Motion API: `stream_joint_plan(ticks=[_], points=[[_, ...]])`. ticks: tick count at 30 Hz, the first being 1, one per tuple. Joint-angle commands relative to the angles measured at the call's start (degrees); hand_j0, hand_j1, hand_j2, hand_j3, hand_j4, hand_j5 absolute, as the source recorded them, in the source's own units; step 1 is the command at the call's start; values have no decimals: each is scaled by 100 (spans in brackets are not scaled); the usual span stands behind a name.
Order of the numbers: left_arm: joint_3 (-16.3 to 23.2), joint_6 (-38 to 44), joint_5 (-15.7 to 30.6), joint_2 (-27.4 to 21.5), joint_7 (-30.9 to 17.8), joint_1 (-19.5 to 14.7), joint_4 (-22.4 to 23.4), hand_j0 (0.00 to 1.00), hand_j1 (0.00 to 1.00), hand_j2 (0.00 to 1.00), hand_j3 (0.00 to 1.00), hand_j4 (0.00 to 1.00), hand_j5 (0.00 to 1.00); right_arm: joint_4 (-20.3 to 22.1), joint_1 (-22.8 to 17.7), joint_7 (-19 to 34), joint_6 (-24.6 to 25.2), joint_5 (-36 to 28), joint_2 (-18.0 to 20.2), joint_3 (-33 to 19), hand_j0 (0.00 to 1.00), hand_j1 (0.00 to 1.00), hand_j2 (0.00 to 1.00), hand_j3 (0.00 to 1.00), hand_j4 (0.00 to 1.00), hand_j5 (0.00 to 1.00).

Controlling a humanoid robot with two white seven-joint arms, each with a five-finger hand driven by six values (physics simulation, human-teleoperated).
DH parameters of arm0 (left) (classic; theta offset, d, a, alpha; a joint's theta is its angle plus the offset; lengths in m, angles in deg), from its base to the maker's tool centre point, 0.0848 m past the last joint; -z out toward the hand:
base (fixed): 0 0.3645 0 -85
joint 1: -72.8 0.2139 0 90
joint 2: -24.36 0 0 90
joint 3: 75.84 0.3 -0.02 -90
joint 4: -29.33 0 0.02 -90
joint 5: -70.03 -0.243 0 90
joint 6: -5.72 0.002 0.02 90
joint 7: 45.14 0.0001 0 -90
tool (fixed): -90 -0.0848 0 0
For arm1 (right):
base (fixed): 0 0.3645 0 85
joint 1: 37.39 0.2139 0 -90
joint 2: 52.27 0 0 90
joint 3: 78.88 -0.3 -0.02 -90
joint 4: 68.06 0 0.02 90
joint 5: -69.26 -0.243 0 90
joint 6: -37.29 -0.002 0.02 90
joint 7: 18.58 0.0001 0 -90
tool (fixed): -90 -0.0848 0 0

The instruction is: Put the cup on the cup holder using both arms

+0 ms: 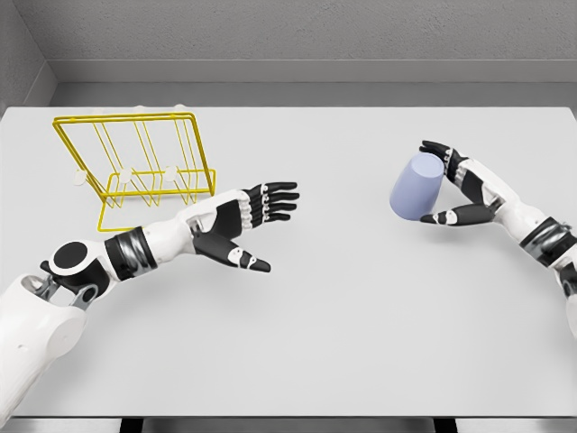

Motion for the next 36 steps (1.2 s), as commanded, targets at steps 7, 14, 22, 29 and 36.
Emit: stream_joint_plan(ticks=[7, 14, 22, 29, 36], points=[[-8, -28, 32, -3, -1, 0, -34, 100, 100, 100, 100, 100, 100, -36, 0, 0, 14, -35, 0, 24, 100, 100, 100, 100, 100, 100], [-8, -28, 32, -3, -1, 0, -43, 100, 100, 100, 100, 100, 100, -36, 70, 0, 14, 0, -106, 112, 100, 100, 100, 100, 100, 100], [-8, -28, 32, -3, -1, 9, -43, 100, 100, 100, 100, 100, 100, -27, 79, 0, 14, 0, -114, 164, 100, 100, 100, 100, 100, 100], [-8, -28, 32, -3, -1, 0, -43, 100, 100, 100, 100, 100, 100, -18, 88, 0, 14, 0, -141, 191, 100, 100, 100, 100, 100, 100], [-8, -37, 32, -3, -1, 0, -43, 100, 100, 100, 100, 100, 100, -27, 167, 0, 444, 0, -202, 200, 54, 54, 54, 54, 54, 54]])
